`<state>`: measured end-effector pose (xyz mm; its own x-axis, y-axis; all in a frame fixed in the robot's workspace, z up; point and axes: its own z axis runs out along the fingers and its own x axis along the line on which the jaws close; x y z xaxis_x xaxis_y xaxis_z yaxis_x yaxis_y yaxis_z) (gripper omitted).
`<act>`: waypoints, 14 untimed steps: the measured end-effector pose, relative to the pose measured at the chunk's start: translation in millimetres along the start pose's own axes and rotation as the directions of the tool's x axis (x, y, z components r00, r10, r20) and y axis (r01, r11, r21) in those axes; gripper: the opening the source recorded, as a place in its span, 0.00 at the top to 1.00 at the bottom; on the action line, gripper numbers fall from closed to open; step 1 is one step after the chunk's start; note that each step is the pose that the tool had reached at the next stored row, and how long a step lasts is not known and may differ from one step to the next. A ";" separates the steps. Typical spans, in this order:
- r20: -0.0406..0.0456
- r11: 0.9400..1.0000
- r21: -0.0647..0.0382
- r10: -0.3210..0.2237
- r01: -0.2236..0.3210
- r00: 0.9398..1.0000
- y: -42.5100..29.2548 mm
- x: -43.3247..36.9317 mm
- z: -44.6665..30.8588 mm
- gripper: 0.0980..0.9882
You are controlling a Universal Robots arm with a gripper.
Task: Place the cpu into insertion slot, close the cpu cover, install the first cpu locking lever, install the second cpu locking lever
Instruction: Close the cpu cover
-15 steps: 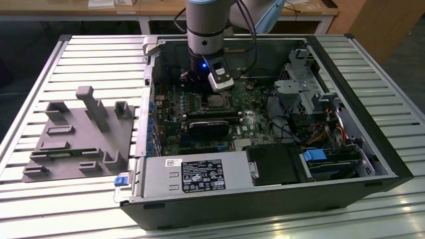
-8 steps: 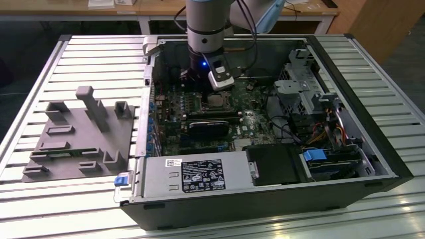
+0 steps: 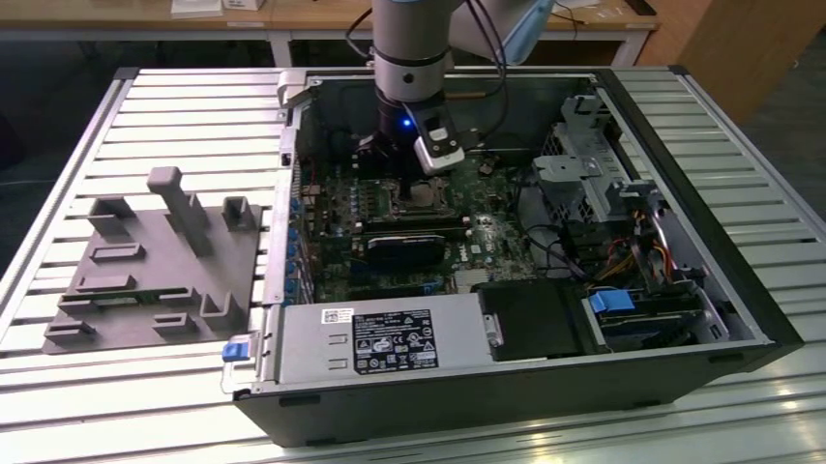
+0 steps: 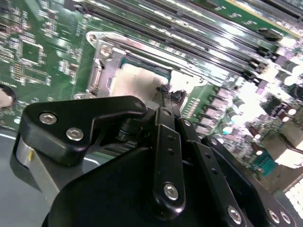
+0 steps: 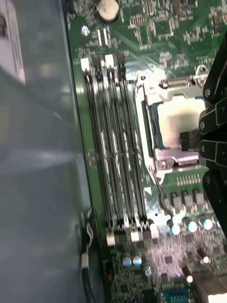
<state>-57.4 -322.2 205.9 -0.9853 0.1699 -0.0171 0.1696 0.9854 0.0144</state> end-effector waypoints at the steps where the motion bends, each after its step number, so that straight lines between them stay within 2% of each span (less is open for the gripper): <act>1: 0.000 1.000 0.000 0.000 0.000 1.000 0.5 -2.7 0.1 1.00; 5: -0.002 1.000 0.000 0.000 0.000 1.000 2.2 -12.6 0.2 1.00; 9: -0.003 1.000 -0.002 0.000 0.000 1.000 2.4 -13.8 -1.7 1.00; 14: -0.003 1.000 -0.003 0.000 0.000 1.000 2.5 -14.0 -11.6 1.00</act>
<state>-43.4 -322.2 217.8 -0.9854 0.1698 -0.0140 0.1696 0.9854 0.0175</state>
